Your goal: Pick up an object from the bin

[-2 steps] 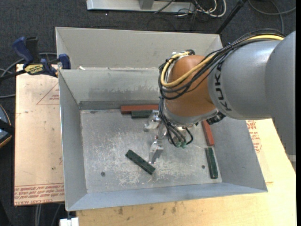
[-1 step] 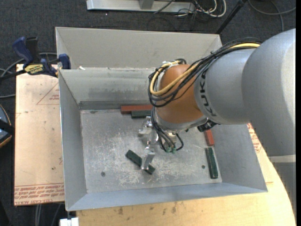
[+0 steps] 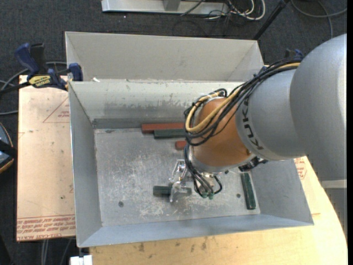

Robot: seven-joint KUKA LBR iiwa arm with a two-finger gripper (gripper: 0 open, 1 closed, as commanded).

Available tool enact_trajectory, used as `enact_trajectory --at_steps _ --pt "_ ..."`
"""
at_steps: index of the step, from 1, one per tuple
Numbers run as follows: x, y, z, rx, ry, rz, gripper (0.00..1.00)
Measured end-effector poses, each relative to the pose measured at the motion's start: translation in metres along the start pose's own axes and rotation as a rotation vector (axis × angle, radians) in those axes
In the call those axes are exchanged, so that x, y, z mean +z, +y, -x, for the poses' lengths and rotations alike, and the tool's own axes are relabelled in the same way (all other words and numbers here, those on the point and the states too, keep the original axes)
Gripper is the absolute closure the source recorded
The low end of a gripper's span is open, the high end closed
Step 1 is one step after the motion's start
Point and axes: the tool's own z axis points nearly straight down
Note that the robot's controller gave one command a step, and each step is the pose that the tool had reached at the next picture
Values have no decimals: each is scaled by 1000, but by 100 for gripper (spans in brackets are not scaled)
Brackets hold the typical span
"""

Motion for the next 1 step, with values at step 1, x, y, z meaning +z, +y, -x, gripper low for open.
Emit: enact_trajectory --at_steps 1 --pt "0 0 0 0 0 0 100"
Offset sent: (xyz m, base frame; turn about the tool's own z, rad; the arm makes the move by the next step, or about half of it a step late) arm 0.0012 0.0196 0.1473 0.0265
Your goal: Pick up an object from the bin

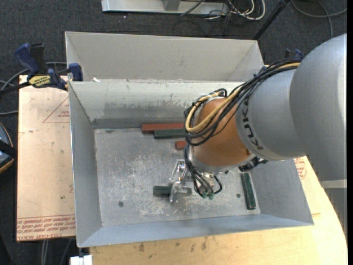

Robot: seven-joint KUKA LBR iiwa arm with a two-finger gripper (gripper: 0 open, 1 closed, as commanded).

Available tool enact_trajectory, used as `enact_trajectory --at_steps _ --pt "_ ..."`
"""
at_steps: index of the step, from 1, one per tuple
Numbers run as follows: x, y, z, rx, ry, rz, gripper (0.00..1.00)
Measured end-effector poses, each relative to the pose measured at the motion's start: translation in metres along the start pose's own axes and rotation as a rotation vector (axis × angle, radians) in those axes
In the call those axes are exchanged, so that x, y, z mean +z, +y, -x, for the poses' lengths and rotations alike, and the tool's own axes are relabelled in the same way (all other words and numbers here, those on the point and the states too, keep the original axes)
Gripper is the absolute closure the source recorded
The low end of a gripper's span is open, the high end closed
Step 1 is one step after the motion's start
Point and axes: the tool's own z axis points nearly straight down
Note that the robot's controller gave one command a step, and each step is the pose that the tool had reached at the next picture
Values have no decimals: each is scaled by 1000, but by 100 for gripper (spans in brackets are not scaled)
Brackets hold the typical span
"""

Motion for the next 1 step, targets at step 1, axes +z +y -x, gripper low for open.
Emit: enact_trajectory --at_steps 1 --pt "-148 22 4 23 15 -6 100"
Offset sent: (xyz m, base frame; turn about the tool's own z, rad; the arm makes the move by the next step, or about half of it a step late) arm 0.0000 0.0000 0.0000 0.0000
